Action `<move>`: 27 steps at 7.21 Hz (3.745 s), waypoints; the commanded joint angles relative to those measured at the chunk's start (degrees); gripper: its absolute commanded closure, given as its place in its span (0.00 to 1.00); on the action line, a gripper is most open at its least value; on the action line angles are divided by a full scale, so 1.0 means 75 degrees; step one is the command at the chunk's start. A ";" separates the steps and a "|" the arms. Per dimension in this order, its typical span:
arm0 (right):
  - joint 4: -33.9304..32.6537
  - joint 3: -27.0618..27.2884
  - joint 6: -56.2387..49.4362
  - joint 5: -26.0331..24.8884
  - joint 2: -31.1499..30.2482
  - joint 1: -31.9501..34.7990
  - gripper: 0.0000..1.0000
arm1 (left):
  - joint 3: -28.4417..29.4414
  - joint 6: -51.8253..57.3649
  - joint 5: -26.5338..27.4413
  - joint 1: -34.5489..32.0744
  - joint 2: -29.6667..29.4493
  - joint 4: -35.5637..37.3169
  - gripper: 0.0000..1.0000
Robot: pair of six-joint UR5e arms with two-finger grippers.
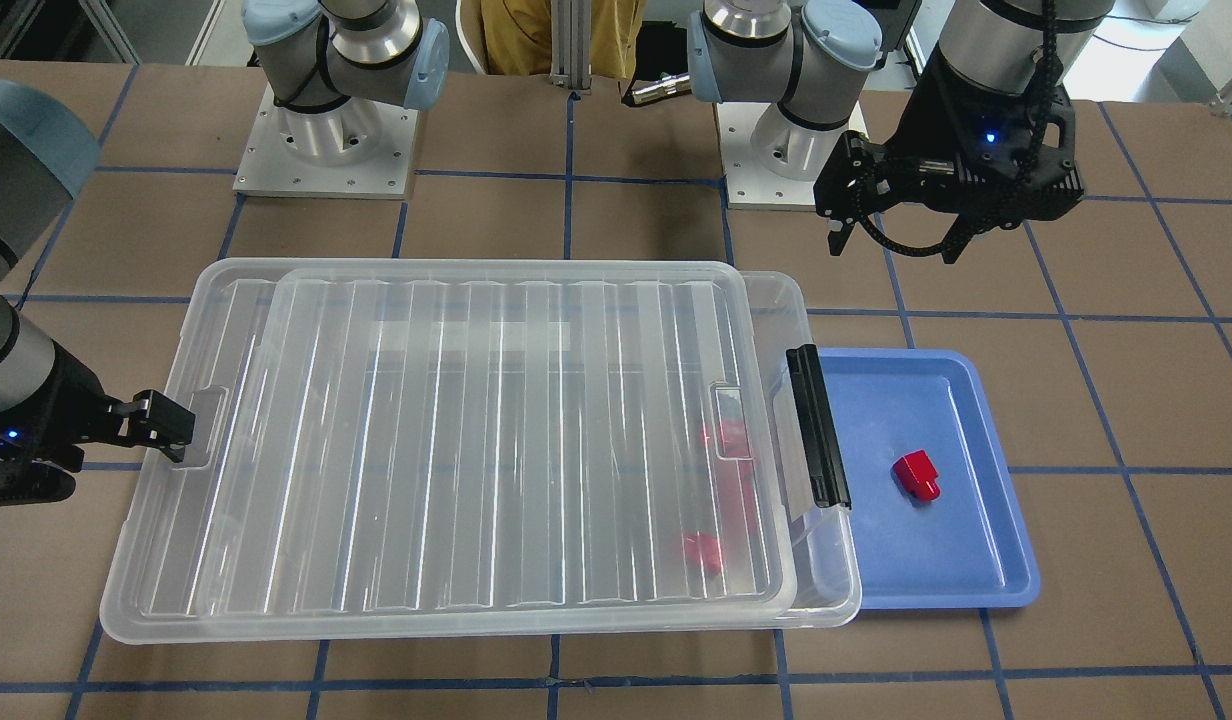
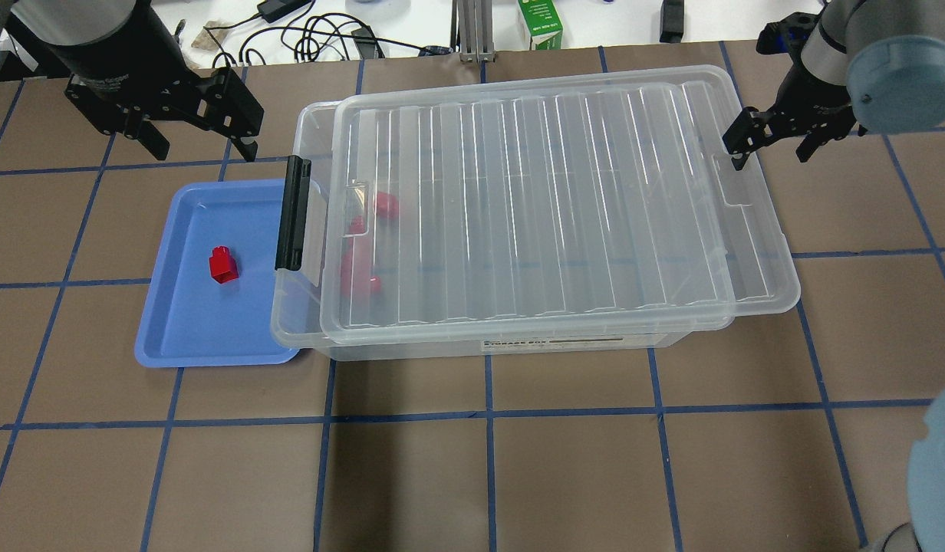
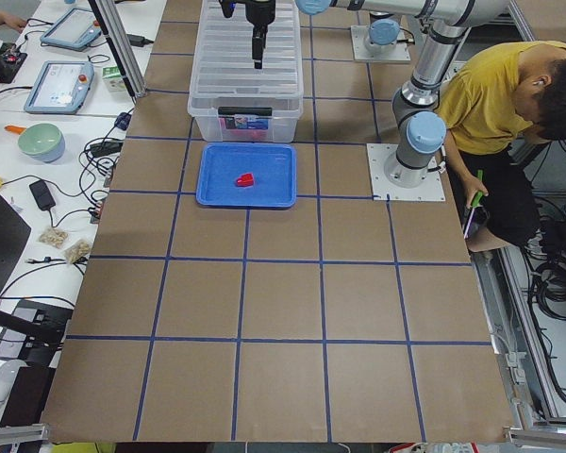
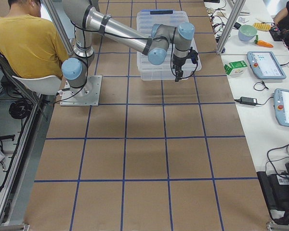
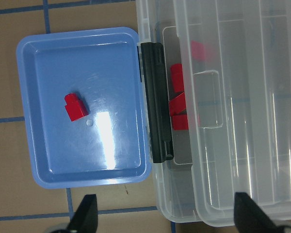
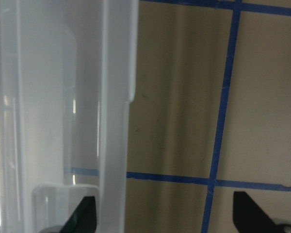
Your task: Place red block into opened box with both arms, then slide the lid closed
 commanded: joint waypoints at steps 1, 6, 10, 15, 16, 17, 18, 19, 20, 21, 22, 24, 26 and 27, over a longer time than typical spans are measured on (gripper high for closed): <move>-0.0017 -0.0044 -0.0093 0.0004 0.0012 -0.0148 0.00 | 0.0000 0.0000 -0.0023 0.0000 -0.0010 0.0000 0.00; -0.0146 -0.0080 -0.0339 0.0004 0.0012 -0.0651 0.00 | -0.0163 0.0198 -0.0023 0.0175 -0.0162 0.0047 0.00; -0.0158 -0.0080 -0.0457 0.0004 0.0012 -0.1167 0.00 | -0.1752 0.0492 -0.0198 0.2107 -0.0747 0.1562 0.00; -0.0263 -0.0080 -0.0469 -0.0031 0.0012 -0.1403 0.00 | -0.2836 0.0587 -0.0996 0.2742 -0.2187 0.3890 0.00; -0.0263 -0.0080 -0.0469 -0.0043 0.0012 -0.1449 0.00 | -0.2929 0.0563 -0.0996 0.2731 -0.2317 0.3891 0.00; -0.0240 -0.0080 -0.0469 -0.0008 0.0012 -0.1600 0.00 | -0.3057 0.0562 -0.0984 0.2696 -0.2458 0.4262 0.00; -0.0240 -0.0080 -0.0562 -0.0008 0.0012 -0.1637 0.00 | -0.3210 0.0586 -0.0973 0.2672 -0.2633 0.4788 0.00; -0.0228 -0.0068 -0.0562 0.0004 0.0000 -0.1637 0.00 | -0.3316 0.0656 -0.0903 0.2730 -0.2693 0.4816 0.00; -0.0228 -0.0068 -0.0551 0.0004 0.0000 -0.1637 0.00 | -0.3363 0.0447 -0.0902 0.2754 -0.2775 0.4793 0.00; -0.0228 -0.0068 -0.0551 0.0004 0.0000 -0.1637 0.00 | -0.3398 -0.0019 -0.0914 0.2731 -0.2892 0.4839 0.00; -0.0228 -0.0079 -0.0516 0.0016 -0.0069 -0.1637 0.00 | -0.3306 -0.0047 -0.0902 0.2719 -0.2986 0.4956 0.09; -0.0147 -0.0300 -0.0481 0.0074 -0.0361 -0.1556 0.00 | -0.3153 0.0058 -0.0879 0.2684 -0.3057 0.5214 0.59; 0.1123 -0.0920 -0.0318 0.0437 -0.1144 -0.1450 0.00 | -0.3176 0.0199 -0.0890 0.2684 -0.3069 0.5215 0.88; 0.1955 -0.1132 -0.0305 0.0438 -0.1694 -0.1450 0.00 | -0.3118 0.0199 -0.0891 0.2695 -0.3057 0.5238 0.96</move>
